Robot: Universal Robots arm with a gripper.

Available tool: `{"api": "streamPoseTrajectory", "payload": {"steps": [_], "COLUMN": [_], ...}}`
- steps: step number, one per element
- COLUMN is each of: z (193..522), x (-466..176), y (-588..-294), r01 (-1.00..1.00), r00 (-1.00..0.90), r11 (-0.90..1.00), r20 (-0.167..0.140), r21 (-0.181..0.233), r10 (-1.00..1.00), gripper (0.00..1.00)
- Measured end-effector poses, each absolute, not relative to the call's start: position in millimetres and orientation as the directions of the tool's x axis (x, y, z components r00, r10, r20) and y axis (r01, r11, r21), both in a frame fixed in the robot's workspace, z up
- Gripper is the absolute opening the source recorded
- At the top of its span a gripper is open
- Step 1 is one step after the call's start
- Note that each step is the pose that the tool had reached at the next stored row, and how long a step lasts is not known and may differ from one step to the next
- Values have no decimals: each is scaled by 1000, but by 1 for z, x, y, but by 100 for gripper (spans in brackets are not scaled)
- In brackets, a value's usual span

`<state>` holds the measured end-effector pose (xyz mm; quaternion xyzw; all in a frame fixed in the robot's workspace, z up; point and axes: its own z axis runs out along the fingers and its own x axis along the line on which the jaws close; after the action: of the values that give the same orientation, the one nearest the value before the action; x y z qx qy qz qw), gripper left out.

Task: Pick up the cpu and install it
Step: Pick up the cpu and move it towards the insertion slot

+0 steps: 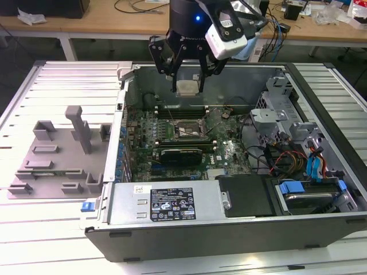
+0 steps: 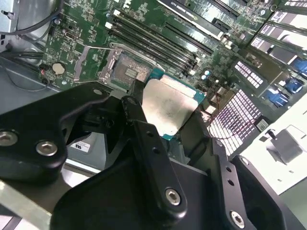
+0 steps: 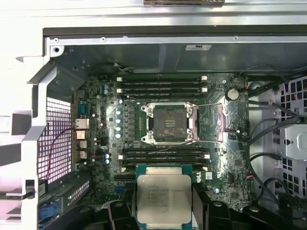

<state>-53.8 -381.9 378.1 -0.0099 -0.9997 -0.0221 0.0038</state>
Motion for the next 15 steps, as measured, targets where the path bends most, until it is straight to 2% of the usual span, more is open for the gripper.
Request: {"api": "streamPoseTrajectory", "payload": {"steps": [6,15], "z": [360,352], "x": [-49,-48], "y": [-381,-378], "r01": [20,20], "r00": [-1000,-1000], "r11": [999,999], "r20": [9,9], "r21": [44,44], "r10": [20,20], "gripper": [55,55]}}
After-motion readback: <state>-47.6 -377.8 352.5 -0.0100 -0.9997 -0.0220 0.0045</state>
